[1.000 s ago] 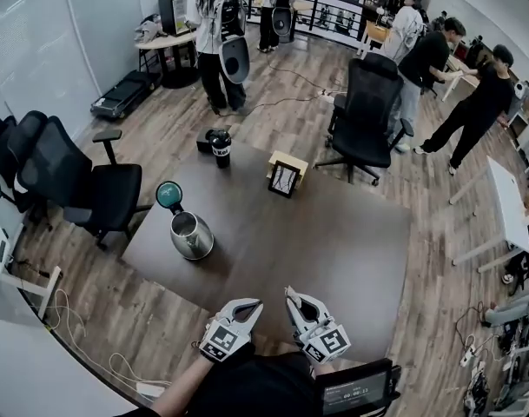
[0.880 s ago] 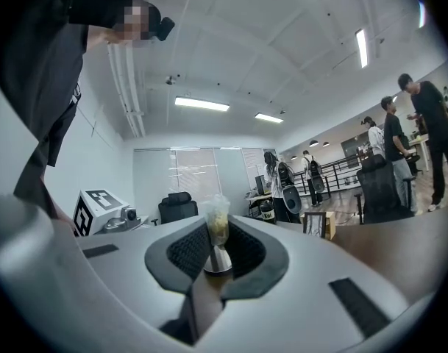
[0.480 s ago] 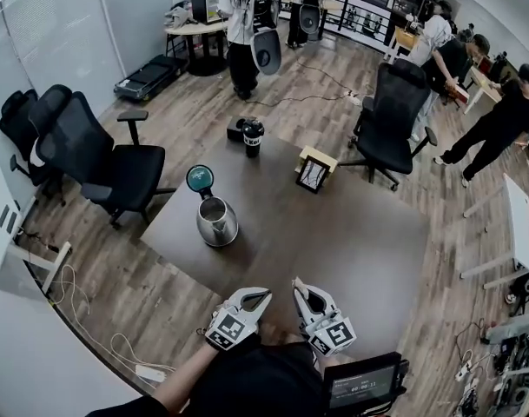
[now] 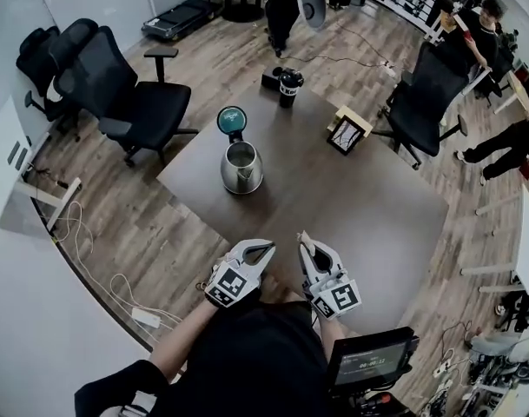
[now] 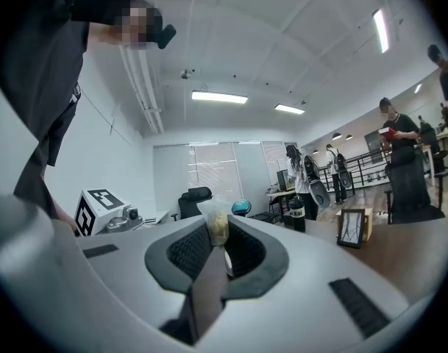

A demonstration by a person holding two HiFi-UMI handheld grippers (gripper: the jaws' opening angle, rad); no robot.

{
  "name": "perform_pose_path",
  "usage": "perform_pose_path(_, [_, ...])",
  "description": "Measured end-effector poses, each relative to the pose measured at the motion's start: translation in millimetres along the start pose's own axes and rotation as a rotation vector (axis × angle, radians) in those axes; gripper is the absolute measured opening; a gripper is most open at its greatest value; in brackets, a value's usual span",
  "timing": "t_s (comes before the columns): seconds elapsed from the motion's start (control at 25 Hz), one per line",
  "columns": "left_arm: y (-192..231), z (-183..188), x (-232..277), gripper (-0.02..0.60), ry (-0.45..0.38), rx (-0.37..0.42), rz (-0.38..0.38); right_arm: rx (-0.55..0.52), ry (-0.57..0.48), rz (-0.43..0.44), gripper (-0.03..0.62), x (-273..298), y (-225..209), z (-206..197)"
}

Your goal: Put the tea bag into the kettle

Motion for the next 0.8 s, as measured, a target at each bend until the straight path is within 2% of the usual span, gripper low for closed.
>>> perform_pose_path(0.6, [29, -25, -46, -0.003, 0.003, -0.097, 0.166, -0.072, 0.032, 0.141, 0.046, 57, 30, 4])
perform_pose_path(0.8, [39, -42, -59, -0.003, 0.009, -0.161, 0.215, -0.086, 0.066, 0.198, 0.046, 75, 42, -4])
Point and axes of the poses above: the fingertips, and each gripper's own axes: x forward along the fingers, y to its left, z out of its top, the point moved 7 cm from there along -x, backward along the fingers, and after that the axes turned 9 degrees about y, right-handed, at the moved point
